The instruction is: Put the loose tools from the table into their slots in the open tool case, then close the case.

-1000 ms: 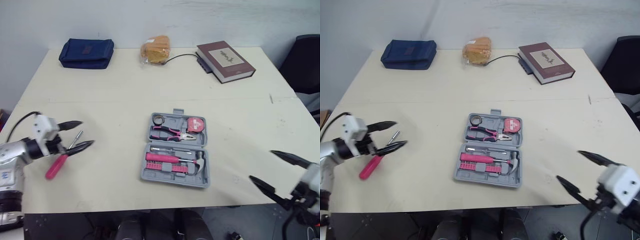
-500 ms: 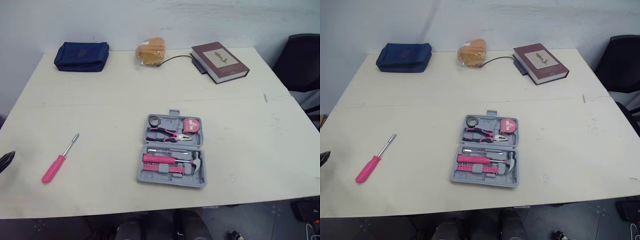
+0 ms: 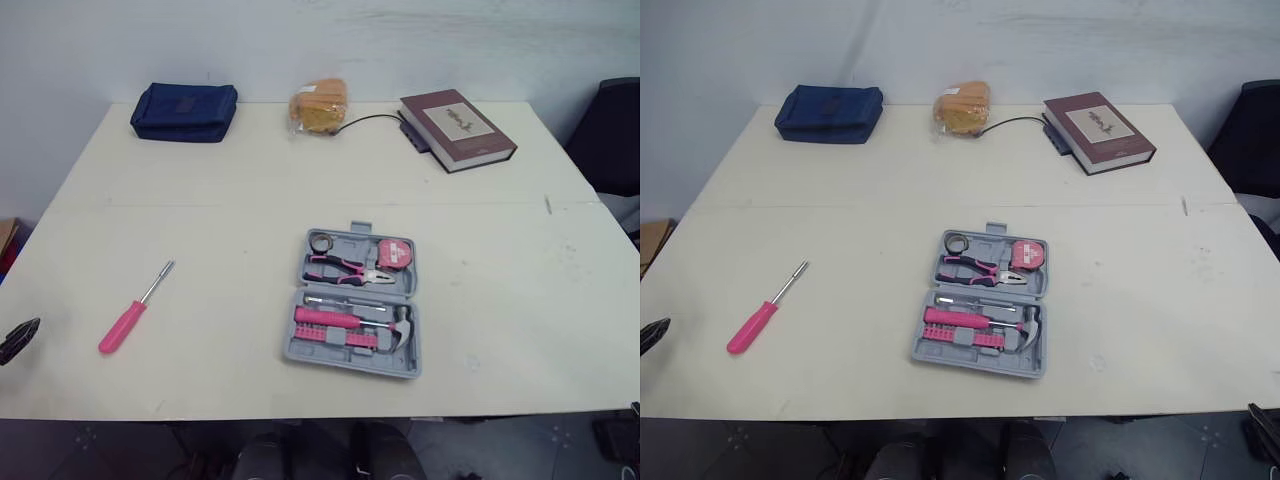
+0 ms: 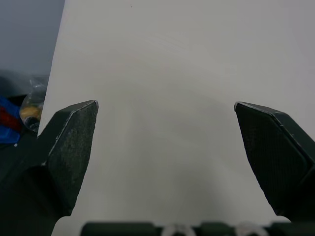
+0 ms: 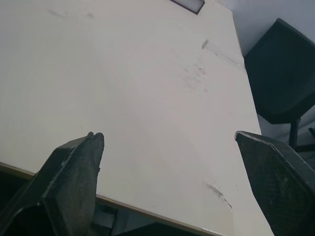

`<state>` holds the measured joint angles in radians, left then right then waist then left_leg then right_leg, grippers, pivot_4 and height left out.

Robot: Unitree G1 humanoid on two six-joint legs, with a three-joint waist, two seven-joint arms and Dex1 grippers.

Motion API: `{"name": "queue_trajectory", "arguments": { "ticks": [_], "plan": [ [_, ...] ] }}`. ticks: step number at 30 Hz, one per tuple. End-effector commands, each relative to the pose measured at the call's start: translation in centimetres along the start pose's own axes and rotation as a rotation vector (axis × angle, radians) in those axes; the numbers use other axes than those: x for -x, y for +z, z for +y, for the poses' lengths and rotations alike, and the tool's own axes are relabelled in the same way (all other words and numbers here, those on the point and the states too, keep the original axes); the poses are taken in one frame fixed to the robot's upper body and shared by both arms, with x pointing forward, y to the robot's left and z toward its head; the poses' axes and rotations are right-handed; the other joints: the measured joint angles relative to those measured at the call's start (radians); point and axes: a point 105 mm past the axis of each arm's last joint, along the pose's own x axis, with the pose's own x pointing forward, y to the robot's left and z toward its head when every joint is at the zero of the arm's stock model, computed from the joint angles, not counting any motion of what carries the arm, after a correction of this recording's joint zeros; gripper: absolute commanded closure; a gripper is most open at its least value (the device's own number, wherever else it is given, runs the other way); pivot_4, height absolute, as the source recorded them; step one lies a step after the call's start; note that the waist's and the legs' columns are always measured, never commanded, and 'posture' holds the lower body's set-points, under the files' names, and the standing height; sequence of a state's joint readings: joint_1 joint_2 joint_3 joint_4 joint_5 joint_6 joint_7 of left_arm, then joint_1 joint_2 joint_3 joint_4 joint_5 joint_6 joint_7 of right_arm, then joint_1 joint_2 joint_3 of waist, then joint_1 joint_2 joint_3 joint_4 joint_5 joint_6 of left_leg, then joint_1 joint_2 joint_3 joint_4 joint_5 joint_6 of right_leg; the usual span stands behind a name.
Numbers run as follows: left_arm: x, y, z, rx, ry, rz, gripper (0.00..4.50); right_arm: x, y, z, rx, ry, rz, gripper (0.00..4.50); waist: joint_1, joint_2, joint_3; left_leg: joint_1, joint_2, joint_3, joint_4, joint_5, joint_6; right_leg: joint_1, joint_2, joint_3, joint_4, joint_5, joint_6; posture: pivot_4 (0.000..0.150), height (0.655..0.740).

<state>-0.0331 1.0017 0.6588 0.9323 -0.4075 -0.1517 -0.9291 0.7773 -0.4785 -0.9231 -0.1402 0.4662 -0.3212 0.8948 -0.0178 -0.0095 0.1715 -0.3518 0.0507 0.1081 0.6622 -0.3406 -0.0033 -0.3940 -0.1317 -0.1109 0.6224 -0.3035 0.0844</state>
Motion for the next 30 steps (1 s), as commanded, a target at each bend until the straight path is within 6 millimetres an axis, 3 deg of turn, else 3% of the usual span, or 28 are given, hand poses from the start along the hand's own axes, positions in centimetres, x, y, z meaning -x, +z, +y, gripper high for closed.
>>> {"name": "queue_trajectory", "arguments": {
  "ticks": [1, 6, 10, 13, 19, 23, 27, 30],
  "plan": [
    [0.2, 1.0, -0.3, -0.021, -0.023, -0.037, 0.00, 0.1, 0.8, 0.1, 0.018, 0.017, -0.014, 0.06, 0.003, 0.000, 0.000, 0.000, 0.000, 0.000, 0.000, 0.000, 0.000, 0.000, 0.000, 0.000, 0.000, 0.000, 0.000, 0.150, 0.7400],
    [0.5, 0.4, -1.3, -0.033, -0.073, -0.012, 0.00, 0.0, 0.8, 0.2, 0.025, 0.027, -0.012, 0.06, 0.001, 0.000, 0.000, 0.000, 0.000, 0.002, -0.004, 0.000, -0.001, -0.002, 0.000, 0.002, -0.002, 0.000, -0.001, 0.150, 0.7400],
    [-0.7, 0.6, -5.8, -0.070, -0.298, -0.016, 0.00, -1.2, 2.0, 1.0, 0.013, 0.069, -0.103, 0.06, -0.004, 0.001, 0.001, 0.000, 0.000, 0.004, -0.006, 0.000, 0.000, -0.003, 0.000, 0.004, -0.002, 0.000, -0.001, 0.150, 0.7400],
    [-1.0, 0.7, -7.8, -0.079, -0.408, 0.002, 0.00, -2.0, 3.1, 1.8, -0.002, 0.100, -0.156, 0.06, -0.012, 0.005, 0.004, 0.001, -0.005, -0.013, -0.012, 0.004, 0.001, 0.018, -0.005, -0.015, -0.014, 0.000, 0.002, 0.150, 0.7400],
    [-1.8, 1.1, -10.7, -0.087, -0.553, 0.031, 0.00, -4.6, 9.6, 6.5, 0.011, 0.324, -0.446, 0.06, -0.007, 0.003, 0.003, 0.000, -0.003, -0.012, -0.011, 0.009, -0.003, 0.006, -0.001, -0.012, -0.005, -0.001, 0.000, 0.150, 0.7400],
    [-2.6, 1.0, -12.2, -0.084, -0.590, 0.055, 0.00, -5.4, 12.5, 9.1, -0.003, 0.445, -0.550, 0.06, -0.007, 0.003, 0.004, 0.000, -0.003, -0.008, -0.011, 0.011, -0.001, 0.002, 0.000, -0.008, -0.002, -0.001, -0.001, 0.150, 0.7400],
    [-3.9, 0.4, -12.4, -0.079, -0.533, 0.116, 0.00, -5.7, 14.3, 11.7, 0.013, 0.568, -0.616, 0.06, -0.005, 0.000, 0.003, 0.000, -0.003, -0.006, -0.011, 0.012, 0.002, 0.000, 0.000, -0.006, -0.001, -0.001, -0.001, 0.150, 0.7400],
    [-4.8, 0.0, -11.2, -0.060, -0.427, 0.138, 0.00, -5.8, 16.2, 13.6, 0.040, 0.696, -0.686, 0.06, -0.005, 0.000, 0.003, 0.000, -0.004, -0.005, -0.011, 0.012, 0.002, 0.000, 0.000, -0.005, -0.001, -0.001, -0.001, 0.150, 0.7400]
  ]
}}
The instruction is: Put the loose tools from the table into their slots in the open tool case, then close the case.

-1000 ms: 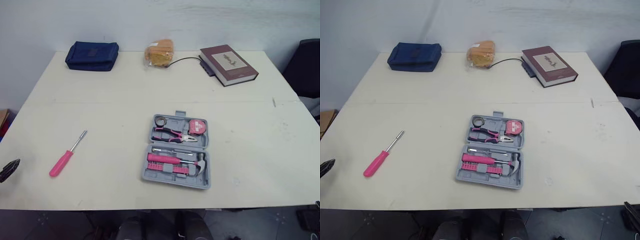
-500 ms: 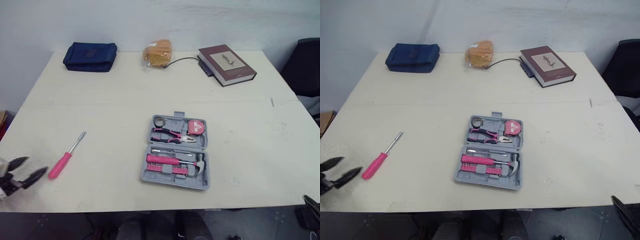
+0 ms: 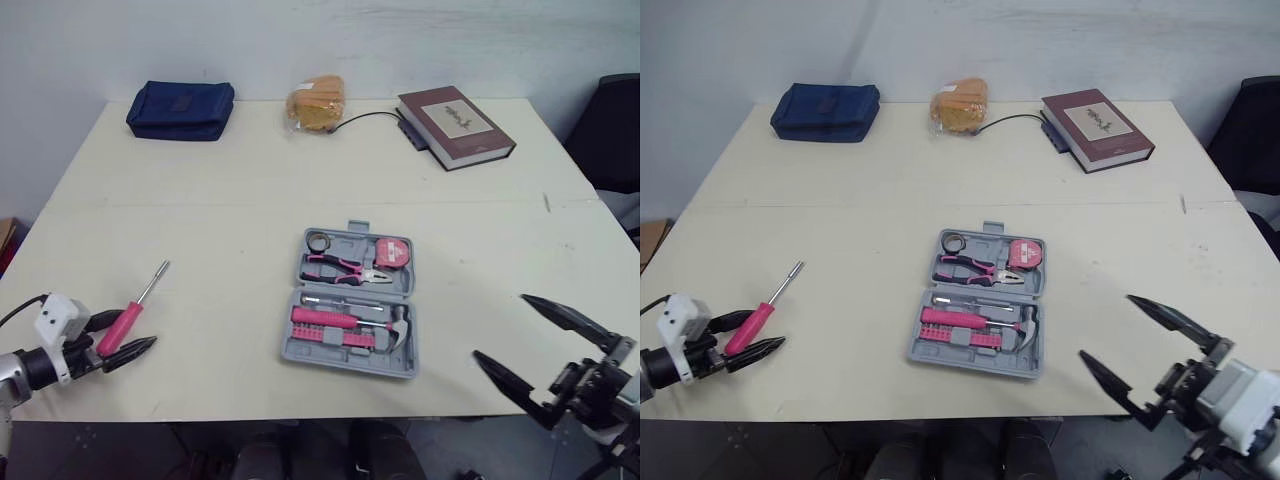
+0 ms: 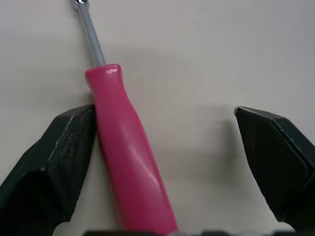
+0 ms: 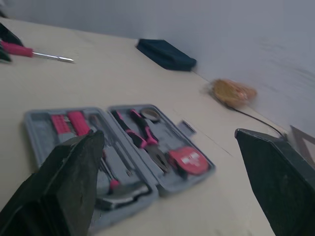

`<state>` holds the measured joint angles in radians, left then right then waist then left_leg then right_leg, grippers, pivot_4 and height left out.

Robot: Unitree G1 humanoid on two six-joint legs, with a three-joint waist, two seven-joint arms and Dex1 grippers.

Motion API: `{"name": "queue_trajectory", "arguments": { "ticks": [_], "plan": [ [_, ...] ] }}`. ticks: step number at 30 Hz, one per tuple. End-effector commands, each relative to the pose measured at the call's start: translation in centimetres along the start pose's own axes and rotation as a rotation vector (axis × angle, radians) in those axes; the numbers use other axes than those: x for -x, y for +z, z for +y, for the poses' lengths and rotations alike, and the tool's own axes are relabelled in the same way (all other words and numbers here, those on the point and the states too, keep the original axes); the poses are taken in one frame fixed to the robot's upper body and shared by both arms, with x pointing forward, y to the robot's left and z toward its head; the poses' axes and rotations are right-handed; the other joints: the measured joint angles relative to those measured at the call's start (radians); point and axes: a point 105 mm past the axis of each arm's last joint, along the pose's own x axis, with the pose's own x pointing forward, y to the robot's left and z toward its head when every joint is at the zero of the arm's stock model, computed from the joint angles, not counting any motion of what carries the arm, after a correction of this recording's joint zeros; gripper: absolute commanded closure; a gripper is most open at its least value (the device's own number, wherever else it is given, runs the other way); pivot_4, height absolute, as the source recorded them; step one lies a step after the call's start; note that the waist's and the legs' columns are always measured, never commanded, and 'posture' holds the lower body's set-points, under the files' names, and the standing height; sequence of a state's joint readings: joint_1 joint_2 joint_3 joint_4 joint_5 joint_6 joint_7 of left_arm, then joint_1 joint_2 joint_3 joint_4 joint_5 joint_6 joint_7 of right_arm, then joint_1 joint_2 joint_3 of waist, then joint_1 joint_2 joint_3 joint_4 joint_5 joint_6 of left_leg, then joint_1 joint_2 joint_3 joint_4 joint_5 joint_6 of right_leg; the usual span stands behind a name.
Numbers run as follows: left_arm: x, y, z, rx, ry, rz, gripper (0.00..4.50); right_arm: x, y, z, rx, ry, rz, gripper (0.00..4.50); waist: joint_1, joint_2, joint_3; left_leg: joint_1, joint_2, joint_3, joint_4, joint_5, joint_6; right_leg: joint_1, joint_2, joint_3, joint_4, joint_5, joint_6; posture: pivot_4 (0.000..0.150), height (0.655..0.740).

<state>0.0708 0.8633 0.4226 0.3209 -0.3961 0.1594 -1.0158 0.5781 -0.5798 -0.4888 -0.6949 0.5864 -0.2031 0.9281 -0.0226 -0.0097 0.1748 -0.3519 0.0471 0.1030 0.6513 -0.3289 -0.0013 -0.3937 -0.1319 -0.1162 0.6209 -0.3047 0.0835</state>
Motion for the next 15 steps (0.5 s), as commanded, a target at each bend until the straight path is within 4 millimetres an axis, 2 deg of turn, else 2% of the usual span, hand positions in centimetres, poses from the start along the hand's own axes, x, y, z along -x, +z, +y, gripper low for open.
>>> {"name": "queue_trajectory", "arguments": {
  "ticks": [1, 5, 6, 8, 10, 11, 12, 15],
  "plan": [
    [0.1, -0.3, 1.8, 0.028, 0.128, 0.029, 0.00, -2.1, 1.9, 1.3, 0.026, 0.136, -0.075, 0.06, 0.000, 0.000, 0.000, 0.000, 0.000, 0.000, 0.000, 0.000, 0.000, 0.000, 0.000, 0.000, 0.000, 0.000, 0.000, 0.150, 0.7400],
    [-0.4, -0.2, 1.8, 0.073, 0.159, 0.037, 0.00, -2.7, 1.8, 1.3, 0.029, 0.165, -0.076, 0.06, 0.001, -0.001, 0.000, 0.000, 0.001, 0.000, 0.000, 0.000, 0.000, 0.000, 0.000, 0.000, 0.000, 0.001, -0.001, 0.150, 0.7400],
    [-0.6, -0.3, 1.7, 0.090, 0.166, 0.045, 0.27, -2.7, 1.7, 1.3, 0.029, 0.165, -0.074, 0.02, 0.002, -0.001, 0.000, 0.000, 0.001, 0.001, 0.000, 0.000, 0.000, -0.001, 0.000, 0.001, 0.000, 0.001, -0.001, 0.150, 0.7400],
    [-0.9, -0.5, 1.2, 0.092, 0.156, 0.057, 0.89, -2.7, 1.6, 1.4, 0.025, 0.175, -0.064, 0.00, 0.004, 0.000, 0.000, 0.000, 0.000, 0.001, -0.001, 0.000, 0.000, -0.001, 0.000, 0.001, 0.000, 0.001, -0.001, 0.150, 0.7400],
    [-0.9, -1.1, 0.4, 0.095, 0.129, 0.088, 1.88, -2.9, 1.8, 1.6, 0.021, 0.188, -0.066, 0.00, 0.010, 0.000, 0.000, 0.000, 0.000, 0.002, 0.000, 0.000, 0.000, -0.001, 0.000, 0.001, 0.000, 0.001, -0.001, 0.150, 0.7400],
    [-0.9, -1.3, 0.1, 0.096, 0.119, 0.097, 2.04, -3.0, 1.8, 1.7, 0.019, 0.191, -0.069, 0.00, 0.010, 0.000, 0.000, 0.000, 0.000, 0.003, 0.000, 0.000, 0.000, -0.001, 0.000, 0.002, 0.000, 0.001, -0.001, 0.150, 0.7400],
    [-0.8, -1.4, 0.0, 0.102, 0.124, 0.106, 2.64, -3.2, 2.0, 1.7, 0.019, 0.195, -0.073, 0.00, 0.010, 0.000, 0.000, 0.001, 0.000, 0.004, 0.000, 0.000, 0.001, -0.001, 0.000, 0.003, 0.000, 0.001, 0.000, 0.150, 0.7400],
    [-0.6, -1.0, 0.1, 0.114, 0.132, 0.080, 3.89, -3.6, 2.3, 1.7, 0.021, 0.199, -0.078, 0.00, 0.011, 0.000, 0.000, 0.002, 0.001, 0.005, 0.000, -0.001, 0.001, -0.001, 0.000, 0.005, 0.000, 0.001, 0.000, 0.150, 0.7400]
  ]
}}
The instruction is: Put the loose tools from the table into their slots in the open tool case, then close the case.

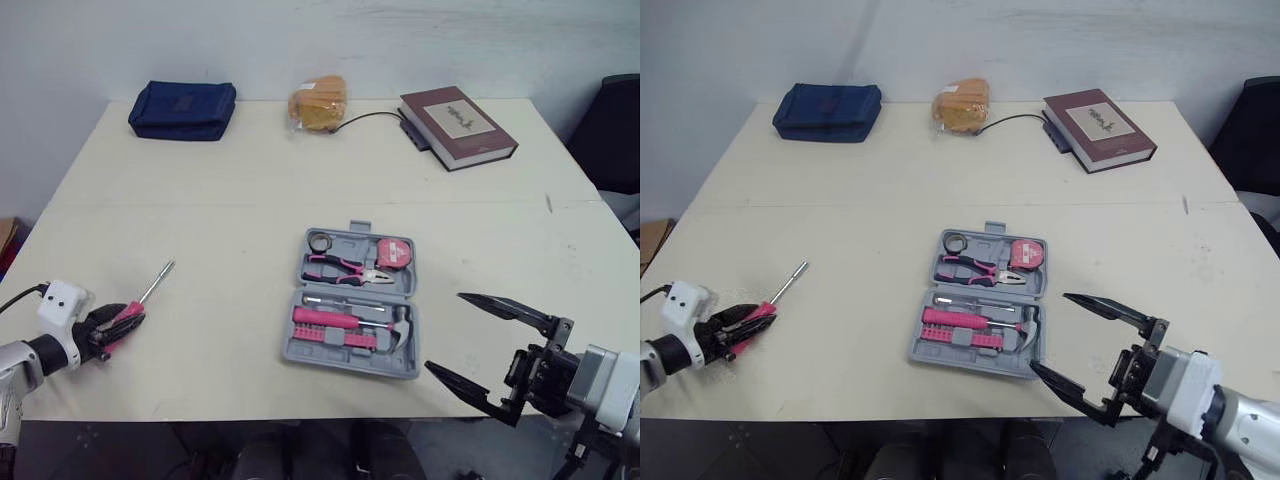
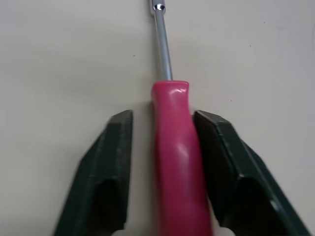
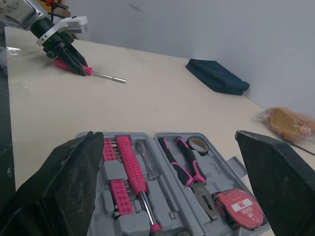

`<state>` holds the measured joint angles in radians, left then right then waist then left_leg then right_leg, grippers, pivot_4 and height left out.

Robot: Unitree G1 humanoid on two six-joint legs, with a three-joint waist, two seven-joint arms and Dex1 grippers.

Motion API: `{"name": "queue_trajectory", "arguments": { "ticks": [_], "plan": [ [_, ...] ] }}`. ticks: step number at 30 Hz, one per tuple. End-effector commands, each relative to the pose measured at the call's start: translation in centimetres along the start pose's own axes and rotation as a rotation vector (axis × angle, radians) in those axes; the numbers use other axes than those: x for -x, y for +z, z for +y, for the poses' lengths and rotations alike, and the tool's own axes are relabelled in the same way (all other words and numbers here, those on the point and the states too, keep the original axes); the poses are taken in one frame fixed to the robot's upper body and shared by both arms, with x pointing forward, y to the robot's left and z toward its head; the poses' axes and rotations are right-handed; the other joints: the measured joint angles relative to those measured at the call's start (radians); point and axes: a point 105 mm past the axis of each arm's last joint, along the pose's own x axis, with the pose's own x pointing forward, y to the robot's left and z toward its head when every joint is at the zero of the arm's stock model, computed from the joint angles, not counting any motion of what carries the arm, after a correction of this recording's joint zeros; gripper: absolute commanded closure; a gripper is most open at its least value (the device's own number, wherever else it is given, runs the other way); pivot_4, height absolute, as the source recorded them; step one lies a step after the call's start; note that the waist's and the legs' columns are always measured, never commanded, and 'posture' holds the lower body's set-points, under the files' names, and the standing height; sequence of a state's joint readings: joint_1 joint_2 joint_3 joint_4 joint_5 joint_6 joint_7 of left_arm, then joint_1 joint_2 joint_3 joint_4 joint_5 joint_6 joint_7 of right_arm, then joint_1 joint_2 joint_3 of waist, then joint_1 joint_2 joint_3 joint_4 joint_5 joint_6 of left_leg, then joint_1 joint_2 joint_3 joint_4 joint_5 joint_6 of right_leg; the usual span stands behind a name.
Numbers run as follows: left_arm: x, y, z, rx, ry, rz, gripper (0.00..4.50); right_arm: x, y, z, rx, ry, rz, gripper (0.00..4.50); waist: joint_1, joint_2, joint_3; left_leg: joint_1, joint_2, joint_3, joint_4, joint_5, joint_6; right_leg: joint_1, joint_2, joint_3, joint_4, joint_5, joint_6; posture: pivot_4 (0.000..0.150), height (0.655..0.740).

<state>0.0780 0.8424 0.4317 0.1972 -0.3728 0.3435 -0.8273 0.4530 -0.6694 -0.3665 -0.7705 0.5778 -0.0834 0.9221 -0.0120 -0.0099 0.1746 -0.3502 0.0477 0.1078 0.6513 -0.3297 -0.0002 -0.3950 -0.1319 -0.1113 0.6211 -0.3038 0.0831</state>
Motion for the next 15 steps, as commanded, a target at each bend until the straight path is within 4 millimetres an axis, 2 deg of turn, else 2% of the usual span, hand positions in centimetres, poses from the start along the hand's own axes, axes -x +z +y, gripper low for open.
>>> {"name": "queue_trajectory", "arguments": {
  "ticks": [1, 6, 8, 10, 12, 14, 15],
  "plan": [
    [-0.1, -0.9, -0.7, 0.051, -0.024, 0.013, 3.95, -0.6, 1.2, 0.3, 0.036, 0.024, -0.025, 0.00, 0.002, 0.000, 0.000, 0.000, 0.000, 0.000, 0.000, 0.000, 0.000, 0.000, 0.000, 0.000, 0.000, 0.000, 0.000, 0.150, 0.7400],
    [-1.5, 5.2, -3.9, -0.128, -0.217, -0.242, 3.95, -0.5, 0.8, 0.2, 0.033, 0.016, -0.003, 0.00, 0.020, -0.003, 0.001, -0.002, 0.000, 0.000, 0.000, 0.000, 0.000, -0.002, 0.000, 0.000, 0.000, 0.000, 0.000, 0.150, 0.7400],
    [-1.8, 7.9, -7.1, -0.226, -0.402, -0.341, 3.95, -0.2, 0.2, 0.4, 0.028, 0.025, 0.022, 0.00, 0.033, -0.007, 0.002, -0.004, 0.000, -0.001, 0.002, 0.000, -0.001, -0.003, 0.001, -0.001, 0.000, 0.000, 0.000, 0.150, 0.7400],
    [-1.9, 9.3, -9.1, -0.270, -0.510, -0.392, 3.95, 0.0, -0.1, 0.5, 0.020, 0.024, 0.031, 0.00, 0.039, -0.008, 0.002, -0.005, 0.000, -0.001, 0.002, 0.000, -0.001, -0.003, 0.001, -0.002, 0.000, 0.000, 0.000, 0.150, 0.7400],
    [-2.0, 9.9, -12.0, -0.389, -0.677, -0.379, 3.95, 0.3, -0.3, 0.6, 0.014, 0.019, 0.040, 0.00, 0.037, -0.007, 0.002, -0.005, 0.000, 0.001, 0.003, 0.000, -0.001, -0.003, 0.001, -0.001, -0.001, 0.001, 0.001, 0.150, 0.7400],
    [-1.9, 11.3, -15.5, -0.430, -0.849, -0.418, 3.95, 0.8, -0.7, 0.8, 0.001, 0.013, 0.052, 0.00, 0.036, -0.006, 0.003, -0.004, -0.001, 0.003, 0.003, 0.000, -0.001, -0.003, 0.002, 0.000, -0.001, 0.001, 0.001, 0.150, 0.7400],
    [-1.8, 11.2, -17.2, -0.466, -0.938, -0.397, 3.95, 1.0, -0.8, 1.0, -0.010, 0.008, 0.060, 0.00, 0.034, -0.007, 0.003, -0.004, -0.001, 0.004, 0.003, 0.000, -0.002, -0.003, 0.003, -0.001, -0.001, 0.001, 0.001, 0.150, 0.7400]
  ]
}}
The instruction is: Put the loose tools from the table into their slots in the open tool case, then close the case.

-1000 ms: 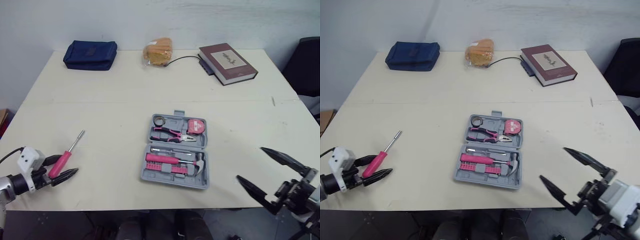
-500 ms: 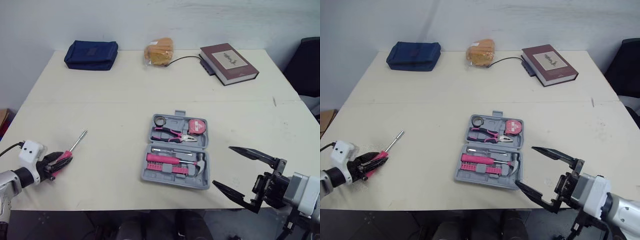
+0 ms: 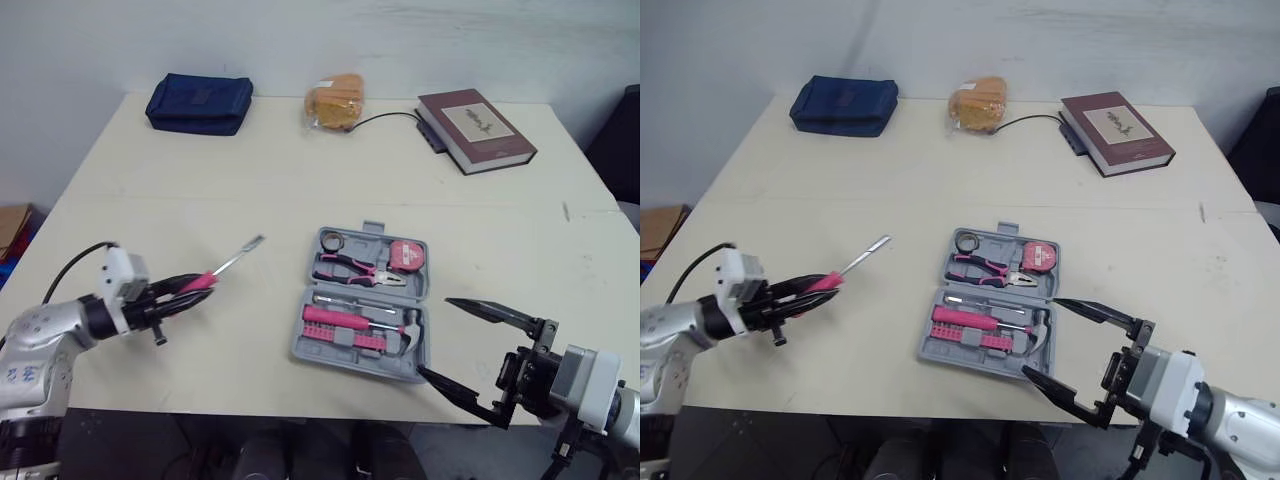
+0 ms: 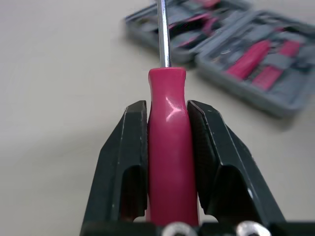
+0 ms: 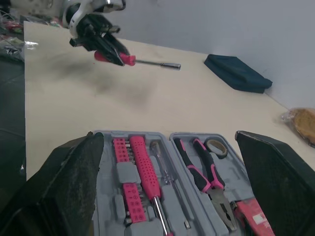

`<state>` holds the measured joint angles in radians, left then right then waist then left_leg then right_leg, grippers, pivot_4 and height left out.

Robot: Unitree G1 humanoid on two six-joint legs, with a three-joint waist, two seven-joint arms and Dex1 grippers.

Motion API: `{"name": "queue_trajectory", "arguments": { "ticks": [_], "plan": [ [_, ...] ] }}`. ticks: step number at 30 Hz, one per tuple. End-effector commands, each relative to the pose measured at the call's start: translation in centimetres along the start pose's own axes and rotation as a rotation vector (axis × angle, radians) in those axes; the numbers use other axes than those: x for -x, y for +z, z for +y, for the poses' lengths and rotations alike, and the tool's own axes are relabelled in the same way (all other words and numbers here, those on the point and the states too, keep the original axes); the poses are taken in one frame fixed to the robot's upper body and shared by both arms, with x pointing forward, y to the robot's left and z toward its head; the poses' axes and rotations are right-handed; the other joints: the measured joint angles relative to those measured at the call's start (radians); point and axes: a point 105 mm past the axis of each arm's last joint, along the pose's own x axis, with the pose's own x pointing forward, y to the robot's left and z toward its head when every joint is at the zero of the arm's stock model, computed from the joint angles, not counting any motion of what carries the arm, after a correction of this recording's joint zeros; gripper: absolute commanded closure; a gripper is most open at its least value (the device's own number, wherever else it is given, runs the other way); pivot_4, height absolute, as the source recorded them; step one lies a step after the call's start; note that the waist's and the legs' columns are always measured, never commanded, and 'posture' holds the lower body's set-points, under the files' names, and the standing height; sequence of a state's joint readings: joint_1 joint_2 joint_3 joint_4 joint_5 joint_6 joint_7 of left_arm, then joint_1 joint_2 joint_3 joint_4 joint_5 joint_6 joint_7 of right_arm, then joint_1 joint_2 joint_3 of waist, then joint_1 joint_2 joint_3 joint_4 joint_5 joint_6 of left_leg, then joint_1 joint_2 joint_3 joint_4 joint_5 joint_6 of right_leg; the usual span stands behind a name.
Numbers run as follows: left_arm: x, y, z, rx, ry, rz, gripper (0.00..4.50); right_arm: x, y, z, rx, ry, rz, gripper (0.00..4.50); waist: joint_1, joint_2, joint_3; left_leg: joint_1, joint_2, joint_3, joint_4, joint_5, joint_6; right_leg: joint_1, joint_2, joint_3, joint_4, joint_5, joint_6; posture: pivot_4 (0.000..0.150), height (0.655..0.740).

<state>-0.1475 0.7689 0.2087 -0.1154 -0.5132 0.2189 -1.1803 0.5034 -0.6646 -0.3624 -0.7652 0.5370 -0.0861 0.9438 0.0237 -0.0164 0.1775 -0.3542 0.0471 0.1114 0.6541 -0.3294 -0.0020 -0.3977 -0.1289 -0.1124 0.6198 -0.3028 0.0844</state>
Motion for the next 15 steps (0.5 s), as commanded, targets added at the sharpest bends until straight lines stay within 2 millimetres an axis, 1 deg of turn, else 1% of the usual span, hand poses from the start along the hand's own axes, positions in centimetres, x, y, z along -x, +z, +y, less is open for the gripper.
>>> {"name": "queue_trajectory", "arguments": {
  "ticks": [1, 2, 5, 7, 8, 9, 11, 13, 15],
  "plan": [
    [-3.3, 2.2, -3.9, -0.060, -0.291, -0.031, 3.95, 0.6, 0.0, 0.4, 0.006, -0.014, 0.007, 0.00, -0.002, 0.000, 0.000, 0.000, 0.000, 0.000, 0.000, 0.000, 0.000, 0.000, 0.002, 0.000, 0.000, 0.000, 0.000, 0.150, 0.7400],
    [-3.7, 2.0, -4.8, -0.077, -0.361, -0.001, 3.95, 0.7, -0.1, 0.6, 0.002, -0.011, 0.014, 0.00, -0.003, 0.000, 0.000, 0.000, 0.000, 0.001, 0.000, 0.000, 0.000, 0.000, 0.005, 0.000, 0.000, 0.000, 0.000, 0.150, 0.7400],
    [-5.7, 1.7, -5.5, -0.124, -0.454, 0.081, 3.95, 1.0, -0.2, 1.0, -0.006, -0.025, 0.031, 0.00, -0.003, 0.001, 0.001, 0.002, 0.001, 0.005, 0.001, 0.000, -0.001, 0.000, 0.011, 0.002, 0.000, 0.000, 0.001, 0.150, 0.7400],
    [-6.6, 1.7, -5.7, -0.152, -0.474, 0.105, 3.95, 1.2, -0.3, 1.2, -0.007, -0.029, 0.040, 0.00, -0.003, 0.001, 0.001, 0.002, 0.002, 0.005, 0.003, -0.001, -0.001, 0.000, 0.014, 0.004, 0.000, 0.001, 0.001, 0.150, 0.7400],
    [-7.7, 1.4, -5.6, -0.192, -0.486, 0.137, 3.95, 1.3, -0.2, 1.4, -0.008, -0.036, 0.050, 0.00, -0.001, 0.001, 0.001, 0.002, 0.004, 0.005, 0.004, -0.002, 0.001, 0.000, 0.015, 0.005, 0.001, 0.001, 0.001, 0.150, 0.7400],
    [-8.6, 1.2, -5.5, -0.197, -0.490, 0.164, 3.95, 1.4, -0.1, 1.6, -0.011, -0.045, 0.058, 0.00, 0.000, 0.002, 0.001, 0.002, 0.004, 0.004, 0.004, -0.003, 0.001, 0.000, 0.015, 0.006, 0.001, 0.001, 0.000, 0.150, 0.7400],
    [-9.7, 0.9, -5.5, -0.210, -0.495, 0.199, 3.95, 1.6, 0.0, 1.8, -0.016, -0.059, 0.071, 0.00, 0.005, 0.002, 0.001, 0.002, 0.004, 0.004, 0.005, -0.002, 0.002, 0.000, 0.015, 0.007, 0.001, 0.001, 0.000, 0.150, 0.7400],
    [-10.3, 0.6, -5.7, -0.192, -0.504, 0.243, 3.95, 1.7, 0.0, 2.1, -0.023, -0.072, 0.083, 0.00, 0.003, 0.002, 0.001, 0.001, 0.004, 0.004, 0.005, -0.003, 0.002, 0.000, 0.015, 0.008, 0.001, 0.001, 0.000, 0.150, 0.7400],
    [-11.2, 0.7, -5.9, -0.220, -0.508, 0.243, 3.95, 1.8, 0.1, 2.4, -0.030, -0.079, 0.093, 0.00, -0.002, 0.002, 0.001, 0.001, 0.004, 0.004, 0.006, -0.003, 0.001, -0.001, 0.016, 0.008, 0.000, 0.001, 0.000, 0.150, 0.7400]
  ]
}}
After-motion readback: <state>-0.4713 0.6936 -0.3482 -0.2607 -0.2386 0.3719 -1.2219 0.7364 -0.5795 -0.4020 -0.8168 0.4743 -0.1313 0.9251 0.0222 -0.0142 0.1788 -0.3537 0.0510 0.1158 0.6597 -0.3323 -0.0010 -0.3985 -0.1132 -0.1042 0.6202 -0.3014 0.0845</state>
